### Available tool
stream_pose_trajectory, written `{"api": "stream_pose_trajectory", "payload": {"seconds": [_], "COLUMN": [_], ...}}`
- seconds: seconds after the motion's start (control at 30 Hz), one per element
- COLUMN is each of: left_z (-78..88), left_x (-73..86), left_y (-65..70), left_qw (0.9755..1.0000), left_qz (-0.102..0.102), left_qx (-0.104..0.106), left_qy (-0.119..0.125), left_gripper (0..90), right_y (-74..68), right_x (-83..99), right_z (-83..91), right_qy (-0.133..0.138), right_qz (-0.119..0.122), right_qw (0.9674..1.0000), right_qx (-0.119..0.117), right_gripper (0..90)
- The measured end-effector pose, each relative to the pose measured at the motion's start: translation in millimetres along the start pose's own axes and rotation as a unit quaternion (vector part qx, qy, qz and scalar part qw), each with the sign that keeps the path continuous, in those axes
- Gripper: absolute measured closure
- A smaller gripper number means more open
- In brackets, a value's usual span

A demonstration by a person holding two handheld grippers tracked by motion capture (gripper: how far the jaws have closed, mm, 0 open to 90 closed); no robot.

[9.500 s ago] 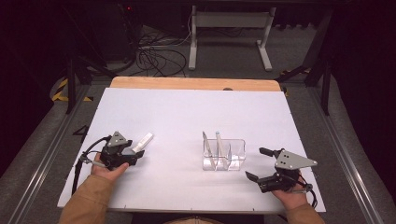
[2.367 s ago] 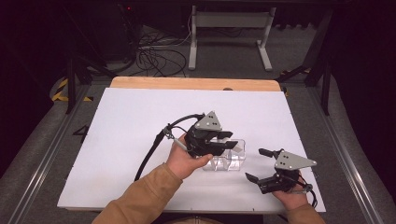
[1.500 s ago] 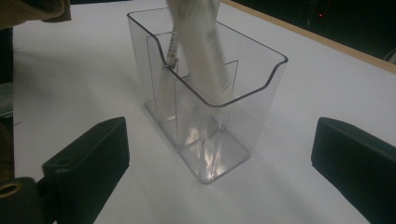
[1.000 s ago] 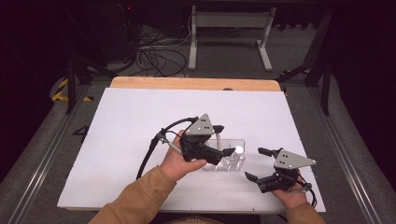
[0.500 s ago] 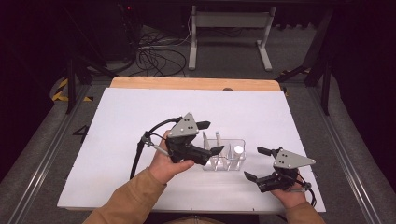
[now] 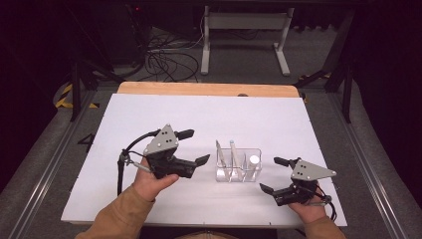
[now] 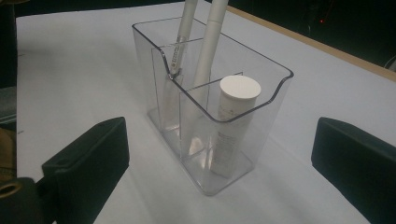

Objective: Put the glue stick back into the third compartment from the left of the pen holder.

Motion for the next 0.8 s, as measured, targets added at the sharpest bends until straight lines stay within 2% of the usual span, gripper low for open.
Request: {"api": "stream_pose_trajectory", "payload": {"seconds": [0.23,0.43,0.6,0.8], "left_z": [17.2,27.5,37.5,47.4], "left_x": [18.8,39.0,52.7,72.0], "left_y": [-16.7,-26.7,-33.4,-41.9], "left_qw": [0.9997,0.9993,0.9989,0.9983], "left_qz": [0.007,0.008,0.021,0.027], "left_qx": [-0.022,-0.037,-0.042,-0.052], "left_qy": [0.002,-0.007,-0.003,-0.004], "left_gripper": [15.9,14.8,14.3,13.6], "right_y": [-0.1,-0.6,-0.4,-0.8], "right_x": [-0.1,0.0,0.0,-0.1], "right_z": [0.1,-0.1,-0.3,-0.3], "right_qy": [0.001,0.001,0.002,0.003], "right_qz": [0.0,0.0,0.001,0.002], "right_qw": [1.0,1.0,1.0,1.0], "right_qx": [0.0,0.0,0.001,0.001], "right_gripper": [4.6,4.4,4.2,4.0]}}
Point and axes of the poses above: each handheld gripper's, and its own axes: z roughly backward along the jaws, x roughly out of its underside, y roughly to its right, the point moved 9 cm from there along -z, roughly forward along the jaws, and after that the axes turned 10 degrees about -x, right-handed, at the moved point
